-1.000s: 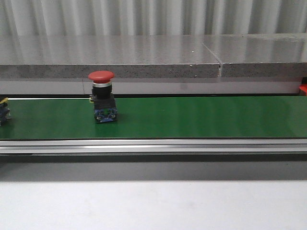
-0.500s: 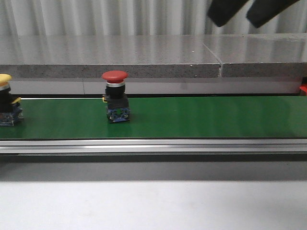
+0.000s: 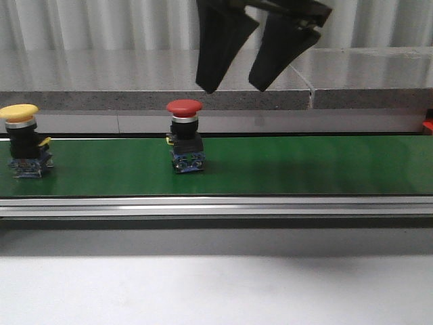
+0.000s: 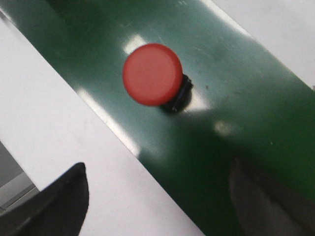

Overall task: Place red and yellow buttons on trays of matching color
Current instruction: 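Lower the right gripper over the red button riding the belt, then grasp the red button with the right gripper and lift it, then lower the red button into the red tray and open the right gripper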

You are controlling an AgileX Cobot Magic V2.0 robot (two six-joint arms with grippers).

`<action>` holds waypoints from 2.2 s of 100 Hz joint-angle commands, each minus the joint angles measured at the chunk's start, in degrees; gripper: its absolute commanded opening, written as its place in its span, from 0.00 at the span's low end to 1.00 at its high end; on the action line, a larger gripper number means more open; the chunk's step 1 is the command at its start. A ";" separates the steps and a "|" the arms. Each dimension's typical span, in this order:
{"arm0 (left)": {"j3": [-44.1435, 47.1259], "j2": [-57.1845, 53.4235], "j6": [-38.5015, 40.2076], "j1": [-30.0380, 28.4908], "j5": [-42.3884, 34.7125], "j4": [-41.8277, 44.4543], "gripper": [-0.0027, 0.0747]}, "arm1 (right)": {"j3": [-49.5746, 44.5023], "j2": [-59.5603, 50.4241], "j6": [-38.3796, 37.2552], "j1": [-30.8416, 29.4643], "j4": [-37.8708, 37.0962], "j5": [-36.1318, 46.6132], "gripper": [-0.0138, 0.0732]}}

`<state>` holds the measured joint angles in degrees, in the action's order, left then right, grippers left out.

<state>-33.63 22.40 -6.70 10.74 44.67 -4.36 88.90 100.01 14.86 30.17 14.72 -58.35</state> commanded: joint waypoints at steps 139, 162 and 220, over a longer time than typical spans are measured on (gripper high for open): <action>-1.59 0.41 0.61 0.57 -3.76 -0.72 0.01 | -7.20 -12.17 -5.74 -15.84 1.43 8.27 0.26; -1.59 0.41 0.61 0.57 -3.76 -0.72 0.01 | -12.76 -18.96 -5.86 -30.03 1.31 9.39 0.26; -1.59 0.41 0.61 0.57 -3.76 -0.72 0.01 | -18.52 -15.77 -11.26 -56.56 1.31 19.72 0.26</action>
<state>-33.63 22.40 -6.70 10.74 44.80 -4.36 69.21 84.17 4.56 -24.72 15.39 -42.72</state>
